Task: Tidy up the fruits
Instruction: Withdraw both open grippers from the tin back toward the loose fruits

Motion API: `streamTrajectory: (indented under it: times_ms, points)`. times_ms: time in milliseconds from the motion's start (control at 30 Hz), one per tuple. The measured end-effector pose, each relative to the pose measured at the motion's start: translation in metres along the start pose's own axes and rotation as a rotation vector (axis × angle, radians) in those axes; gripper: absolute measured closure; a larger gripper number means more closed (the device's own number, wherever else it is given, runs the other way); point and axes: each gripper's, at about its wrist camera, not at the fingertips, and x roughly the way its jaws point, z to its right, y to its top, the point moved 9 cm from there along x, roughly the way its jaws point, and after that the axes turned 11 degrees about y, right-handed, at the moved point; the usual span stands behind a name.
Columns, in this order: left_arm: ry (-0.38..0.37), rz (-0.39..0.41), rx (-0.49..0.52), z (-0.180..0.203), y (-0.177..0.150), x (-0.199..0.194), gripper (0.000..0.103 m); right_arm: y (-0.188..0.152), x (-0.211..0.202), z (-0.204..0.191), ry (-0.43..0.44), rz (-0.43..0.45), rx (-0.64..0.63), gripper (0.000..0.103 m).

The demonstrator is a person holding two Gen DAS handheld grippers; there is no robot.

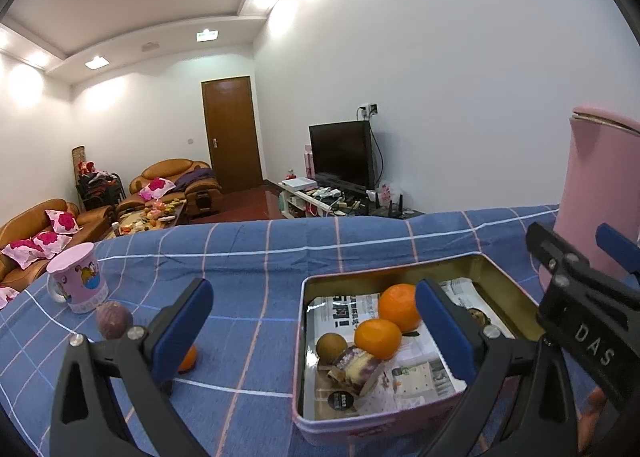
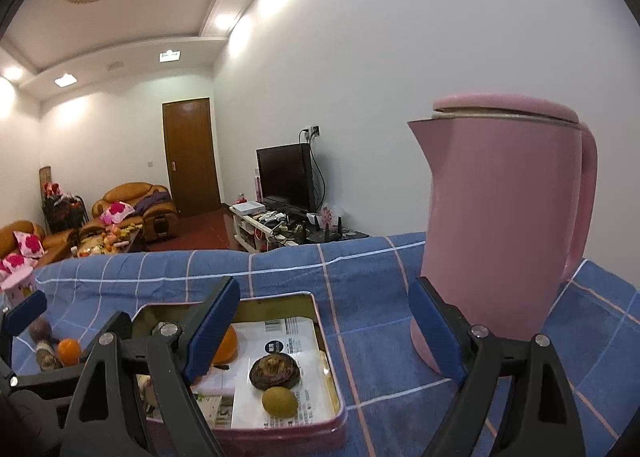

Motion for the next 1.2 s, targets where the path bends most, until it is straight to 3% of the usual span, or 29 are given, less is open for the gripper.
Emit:
streamTrajectory:
  times_ms: [267,633,1200]
  points:
    - [-0.006,-0.048,-0.027,-0.014,-0.010,0.001,0.000,-0.007,-0.008,-0.008,0.031,-0.031,0.010,0.016]
    - [-0.001,-0.057,-0.006,-0.033,-0.017,-0.004,0.000,-0.011,-0.013,-0.024,0.053,-0.049,0.013,0.016]
    - [0.036,-0.079,0.008,-0.082,-0.026,0.006,0.000,-0.026,-0.005,-0.083,0.132,-0.103,0.037,0.016]
